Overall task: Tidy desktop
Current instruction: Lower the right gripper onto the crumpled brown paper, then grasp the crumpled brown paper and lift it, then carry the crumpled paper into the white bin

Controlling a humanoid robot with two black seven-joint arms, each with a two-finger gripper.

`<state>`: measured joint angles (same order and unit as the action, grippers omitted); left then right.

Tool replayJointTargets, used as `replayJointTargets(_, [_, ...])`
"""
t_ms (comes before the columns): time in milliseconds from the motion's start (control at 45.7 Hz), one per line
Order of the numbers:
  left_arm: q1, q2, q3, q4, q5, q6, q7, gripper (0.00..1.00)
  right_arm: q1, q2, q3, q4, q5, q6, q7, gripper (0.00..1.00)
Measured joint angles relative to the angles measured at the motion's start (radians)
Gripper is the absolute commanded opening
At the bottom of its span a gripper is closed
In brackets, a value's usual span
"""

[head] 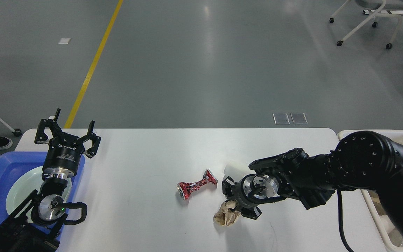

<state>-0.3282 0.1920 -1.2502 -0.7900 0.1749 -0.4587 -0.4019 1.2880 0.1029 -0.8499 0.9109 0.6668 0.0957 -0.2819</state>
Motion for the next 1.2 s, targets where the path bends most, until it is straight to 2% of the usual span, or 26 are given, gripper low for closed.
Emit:
replayJointTargets(175, [0.0,0.0,0.0,0.0,0.0,0.0,0.0,0.96,0.056,-0.032,-0.002,0.037,0.002,0.131,0.005,0.0])
replayJointTargets(328, [0.0,0.0,0.0,0.0,0.0,0.0,0.0,0.96,0.192,-0.082,-0.041,0.184,-0.034,0.193,0.007,0.0])
replayJointTargets(547, [0.0,0.0,-0.001,0.0,0.0,0.0,0.0,0.96,0.507,-0.148,-0.157,0.485,-0.224,0.207,0.01,0.0])
replayJointTargets(678, [0.0,0.0,-0.001,0.0,0.0,0.0,0.0,0.96,0.7,-0.19,-0.234,0.607,-0.267,0.224,0.009,0.0])
replayJointTargets(854, [0.0,0.001,0.0,0.0,0.0,0.0,0.0,0.96,0.948,-0.256,-0.3,0.735,-0.301,0.348,0.008,0.0])
replayJointTargets(985, [0.0,0.001,0.0,0.0,0.0,0.0,0.0,0.96,1.049,-0.288,-0.306,0.803,-0.305,0.4,0.007,0.0])
replayJointTargets(1204, [0.0,0.001,0.0,0.0,0.0,0.0,0.0,0.96,1.105,-0.316,-0.314,0.832,-0.302,0.375,0.006,0.0])
